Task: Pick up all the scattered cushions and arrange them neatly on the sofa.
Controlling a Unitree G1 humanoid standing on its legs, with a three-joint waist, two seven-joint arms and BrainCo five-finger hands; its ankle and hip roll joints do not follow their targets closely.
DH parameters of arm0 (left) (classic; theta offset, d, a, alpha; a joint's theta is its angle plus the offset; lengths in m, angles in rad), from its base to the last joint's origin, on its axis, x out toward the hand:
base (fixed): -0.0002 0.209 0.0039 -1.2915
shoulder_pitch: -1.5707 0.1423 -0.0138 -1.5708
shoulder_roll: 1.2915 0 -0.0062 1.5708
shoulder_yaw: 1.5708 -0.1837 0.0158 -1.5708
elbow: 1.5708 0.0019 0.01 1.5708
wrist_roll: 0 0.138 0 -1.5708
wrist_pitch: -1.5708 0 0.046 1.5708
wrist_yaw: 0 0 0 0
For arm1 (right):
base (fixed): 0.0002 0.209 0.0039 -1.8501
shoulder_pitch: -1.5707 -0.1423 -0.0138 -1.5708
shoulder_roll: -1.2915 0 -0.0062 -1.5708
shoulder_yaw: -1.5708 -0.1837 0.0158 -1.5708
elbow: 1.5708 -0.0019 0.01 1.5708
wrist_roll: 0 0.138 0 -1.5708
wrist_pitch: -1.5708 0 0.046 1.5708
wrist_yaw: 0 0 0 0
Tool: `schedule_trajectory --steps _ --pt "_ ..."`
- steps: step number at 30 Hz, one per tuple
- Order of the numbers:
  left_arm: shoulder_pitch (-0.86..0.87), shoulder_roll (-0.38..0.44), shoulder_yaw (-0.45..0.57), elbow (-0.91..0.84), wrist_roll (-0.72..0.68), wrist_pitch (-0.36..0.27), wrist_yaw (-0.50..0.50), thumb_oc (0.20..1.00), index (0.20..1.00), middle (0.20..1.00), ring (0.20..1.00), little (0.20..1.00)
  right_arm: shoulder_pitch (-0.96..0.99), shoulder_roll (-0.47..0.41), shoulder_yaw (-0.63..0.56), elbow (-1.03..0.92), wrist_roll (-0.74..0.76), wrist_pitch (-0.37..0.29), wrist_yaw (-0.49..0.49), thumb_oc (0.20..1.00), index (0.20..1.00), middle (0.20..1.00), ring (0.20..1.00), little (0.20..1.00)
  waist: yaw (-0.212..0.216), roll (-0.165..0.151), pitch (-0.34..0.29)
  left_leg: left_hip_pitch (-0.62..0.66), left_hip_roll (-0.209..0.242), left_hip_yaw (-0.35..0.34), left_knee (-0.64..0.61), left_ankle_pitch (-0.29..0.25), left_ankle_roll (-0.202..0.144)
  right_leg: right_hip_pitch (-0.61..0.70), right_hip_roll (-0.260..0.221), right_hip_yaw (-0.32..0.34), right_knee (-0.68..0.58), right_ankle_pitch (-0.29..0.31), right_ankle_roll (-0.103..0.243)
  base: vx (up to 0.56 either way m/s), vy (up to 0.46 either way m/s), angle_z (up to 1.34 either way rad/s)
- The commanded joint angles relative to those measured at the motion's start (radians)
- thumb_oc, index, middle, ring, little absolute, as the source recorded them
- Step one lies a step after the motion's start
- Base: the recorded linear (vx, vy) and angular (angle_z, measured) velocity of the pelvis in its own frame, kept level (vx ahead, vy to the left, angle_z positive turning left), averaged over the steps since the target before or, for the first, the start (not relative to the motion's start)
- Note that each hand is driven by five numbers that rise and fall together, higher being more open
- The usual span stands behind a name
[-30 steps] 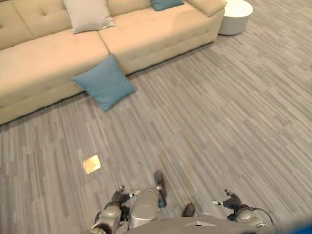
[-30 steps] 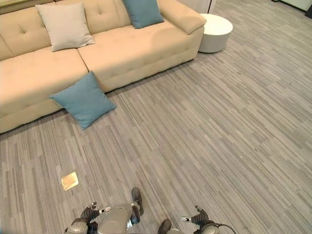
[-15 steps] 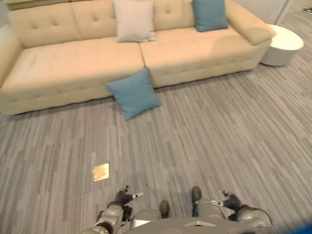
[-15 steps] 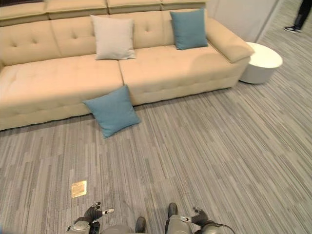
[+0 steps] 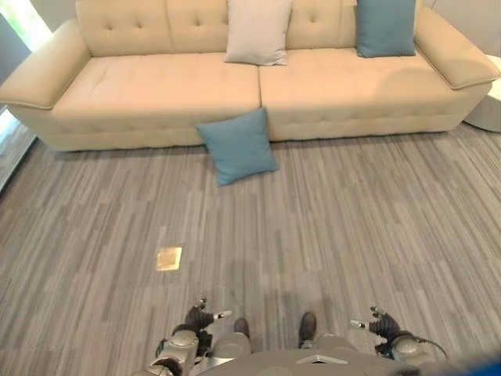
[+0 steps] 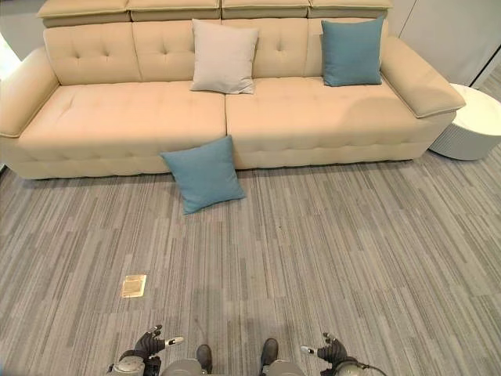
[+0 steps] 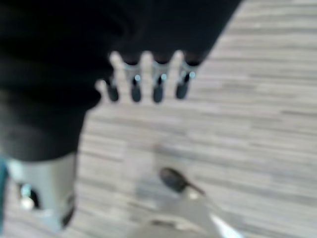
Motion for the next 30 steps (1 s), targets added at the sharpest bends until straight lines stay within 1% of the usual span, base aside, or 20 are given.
schedule_trajectory --steps 1,3,5,7,8,9,10,11,12,15,16,17,18,19,20,22,24,26,28,30 --pt "-0.044 -0.013 -0.013 0.016 0.036 -0.013 -0.011 1.000 1.000 1.000 1.000 1.000 -0.032 -0.021 0.007 0.014 0.014 -0.010 -0.005 1.000 1.000 1.000 1.000 1.000 0.008 -0.048 0.039 -0.122 -0.016 -0.031 0.297 -0.041 -0.021 0.052 -0.033 0.026 0.075 -0.164 0.027 0.03 -0.151 0.05" --pt "-0.041 -0.011 -0.003 0.009 0.020 -0.016 -0.007 1.000 1.000 1.000 1.000 1.000 -0.024 -0.027 0.003 0.014 0.024 -0.004 -0.006 1.000 1.000 1.000 1.000 1.000 0.021 -0.051 0.054 -0.204 -0.002 0.020 0.408 -0.049 -0.013 0.097 -0.028 0.004 0.053 -0.176 0.017 0.11 -0.138 0.13" --pt "-0.038 -0.011 0.000 0.008 0.020 -0.015 -0.008 1.000 1.000 1.000 1.000 1.000 -0.024 -0.030 0.001 0.016 0.024 -0.001 -0.007 1.000 1.000 1.000 1.000 1.000 0.026 -0.051 0.053 -0.223 -0.013 0.042 0.379 -0.061 -0.006 0.108 -0.027 -0.001 0.042 -0.179 0.021 0.16 -0.026 0.15" --pt "-0.023 -0.011 0.012 0.021 0.037 -0.010 -0.007 1.000 1.000 1.000 1.000 1.000 -0.025 -0.032 0.001 0.016 0.015 -0.002 -0.011 1.000 1.000 1.000 1.000 1.000 0.044 -0.041 0.032 -0.245 -0.055 0.090 0.212 -0.036 0.011 0.140 -0.005 -0.002 0.008 -0.192 0.042 0.25 0.034 0.02" --pt "-0.023 -0.011 0.012 0.021 0.037 -0.010 -0.007 1.000 1.000 1.000 1.000 1.000 -0.025 -0.032 0.001 0.016 0.015 -0.002 -0.011 1.000 1.000 1.000 1.000 1.000 0.044 -0.042 0.032 -0.243 -0.057 0.091 0.209 -0.035 0.011 0.141 -0.006 -0.002 0.008 -0.192 0.042 0.28 0.028 -0.09" --pt "-0.015 -0.007 0.015 0.024 0.039 -0.011 -0.004 1.000 1.000 1.000 1.000 1.000 -0.040 -0.035 0.008 0.016 0.007 -0.002 -0.018 1.000 1.000 1.000 1.000 1.000 0.075 -0.037 0.027 -0.292 -0.082 0.065 0.152 0.008 0.003 0.166 0.013 0.019 0.007 -0.214 0.047 0.28 0.034 -0.08" --pt "-0.012 -0.006 0.017 0.028 0.036 -0.012 -0.007 1.000 1.000 1.000 1.000 1.000 -0.045 -0.034 0.012 0.012 0.005 -0.001 -0.015 1.000 1.000 1.000 1.000 1.000 0.087 -0.035 0.020 -0.281 -0.086 0.038 0.135 0.013 0.004 0.171 0.020 0.033 0.015 -0.224 0.048 0.28 0.034 -0.25" --pt "-0.012 -0.006 0.017 0.028 0.036 -0.012 -0.007 1.000 1.000 1.000 1.000 1.000 -0.045 -0.034 0.012 0.012 0.005 -0.001 -0.015 1.000 1.000 1.000 1.000 1.000 0.087 -0.035 0.020 -0.281 -0.086 0.038 0.135 0.013 0.004 0.171 0.020 0.033 0.015 -0.224 0.048 0.32 0.077 -0.24" --pt "-0.004 -0.005 0.027 0.031 0.030 -0.010 -0.012 1.000 1.000 1.000 1.000 1.000 -0.045 -0.028 0.017 -0.005 0.003 -0.007 -0.010 1.000 1.000 1.000 1.000 1.000 0.096 -0.041 0.006 -0.246 -0.111 -0.007 0.110 0.006 0.021 0.176 0.018 0.046 0.043 -0.237 0.055 0.32 0.085 -0.48" --pt "-0.002 0.003 0.032 0.028 0.032 -0.009 -0.013 1.000 1.000 1.000 1.000 1.000 -0.040 -0.021 0.021 -0.006 -0.004 -0.006 -0.007 1.000 1.000 1.000 1.000 1.000 0.101 -0.051 -0.011 -0.233 -0.117 -0.006 0.118 -0.007 0.037 0.170 0.003 0.050 0.098 -0.247 0.070 0.31 0.107 -0.51" --pt "-0.004 0.008 0.037 0.023 0.039 -0.006 -0.013 1.000 1.000 1.000 1.000 1.000 -0.041 -0.011 0.022 -0.007 -0.017 -0.001 0.001 1.000 1.000 1.000 1.000 1.000 0.117 -0.060 -0.024 -0.195 -0.135 -0.006 0.110 -0.041 0.072 0.133 -0.039 0.051 0.236 -0.214 0.116 0.21 0.114 -0.30" --pt "-0.004 0.008 0.037 0.023 0.039 -0.006 -0.013 1.000 1.000 1.000 1.000 1.000 -0.041 -0.011 0.022 -0.007 -0.017 -0.001 0.001 1.000 1.000 1.000 1.000 1.000 0.117 -0.060 -0.024 -0.195 -0.135 -0.006 0.110 -0.041 0.072 0.133 -0.039 0.051 0.236 -0.214 0.116 0.38 0.254 -0.30" --pt "-0.009 0.010 0.030 0.015 0.049 -0.003 -0.008 1.000 1.000 1.000 1.000 1.000 -0.045 -0.008 0.025 -0.010 -0.028 0.004 0.007 1.000 1.000 1.000 1.000 1.000 0.107 -0.052 -0.009 -0.133 -0.151 -0.013 0.093 -0.070 0.109 0.041 -0.097 0.058 0.443 -0.096 0.165 0.16 0.141 -0.22" --pt "-0.009 0.010 0.030 0.016 0.049 -0.003 -0.008 1.000 1.000 1.000 1.000 1.000 -0.045 -0.008 0.025 -0.009 -0.028 0.004 0.007 1.000 1.000 1.000 1.000 1.000 0.108 -0.051 -0.012 -0.136 -0.149 -0.012 0.092 -0.068 0.108 0.038 -0.095 0.059 0.441 -0.093 0.164 0.22 0.195 -0.35" --pt "-0.015 0.014 0.023 0.006 0.051 -0.002 -0.007 1.000 1.000 1.000 1.000 1.000 -0.051 -0.009 0.028 -0.017 -0.030 0.004 0.004 1.000 1.000 1.000 1.000 1.000 0.096 -0.045 0.007 -0.108 -0.152 -0.020 0.093 -0.082 0.123 0.001 -0.108 0.072 0.546 -0.041 0.173 0.11 0.099 -0.07" --pt "-0.026 0.024 0.015 -0.002 0.042 -0.006 -0.012 1.000 1.000 1.000 1.000 1.000 -0.058 -0.015 0.022 -0.026 -0.029 -0.005 0.004 1.000 1.000 1.000 1.000 1.000 0.064 -0.005 0.025 -0.043 -0.138 -0.066 0.071 -0.110 0.135 -0.138 -0.110 0.068 0.671 -0.056 0.135 0.31 0.129 0.17" --pt "-0.029 0.024 0.016 -0.003 0.038 -0.006 -0.017 1.000 1.000 1.000 1.000 1.000 -0.061 -0.017 0.024 -0.026 -0.030 -0.004 0.006 1.000 1.000 1.000 1.000 1.000 0.054 -0.006 0.033 -0.021 -0.143 -0.079 0.064 -0.118 0.134 -0.154 -0.119 0.059 0.647 -0.072 0.128 0.29 -0.019 0.19" --pt "-0.038 0.024 0.014 0.000 0.037 -0.011 -0.013 1.000 1.000 1.000 1.000 1.000 -0.073 -0.021 0.036 -0.033 -0.028 -0.003 0.008 1.000 1.000 1.000 1.000 1.000 0.034 -0.024 0.042 0.030 -0.160 -0.123 0.028 -0.135 0.116 -0.193 -0.099 0.086 0.391 -0.091 0.118 0.38 -0.152 0.46" --pt "-0.045 0.022 0.018 0.010 0.041 -0.015 -0.006 1.000 1.000 1.000 1.000 1.000 -0.085 -0.027 0.038 -0.033 -0.031 0.000 0.008 1.000 1.000 1.000 1.000 1.000 0.017 -0.031 0.049 0.081 -0.167 -0.166 -0.012 -0.147 0.102 -0.225 -0.079 0.123 0.207 -0.051 0.138 0.34 -0.137 0.41" --pt "-0.045 0.021 0.024 0.025 0.041 -0.018 -0.001 1.000 1.000 1.000 1.000 1.000 -0.089 -0.037 0.042 -0.032 -0.040 0.002 0.009 1.000 1.000 1.000 1.000 1.000 0.004 -0.029 0.052 0.122 -0.160 -0.196 -0.028 -0.164 0.087 -0.253 -0.068 0.124 0.151 -0.017 0.154 0.31 -0.114 0.72"
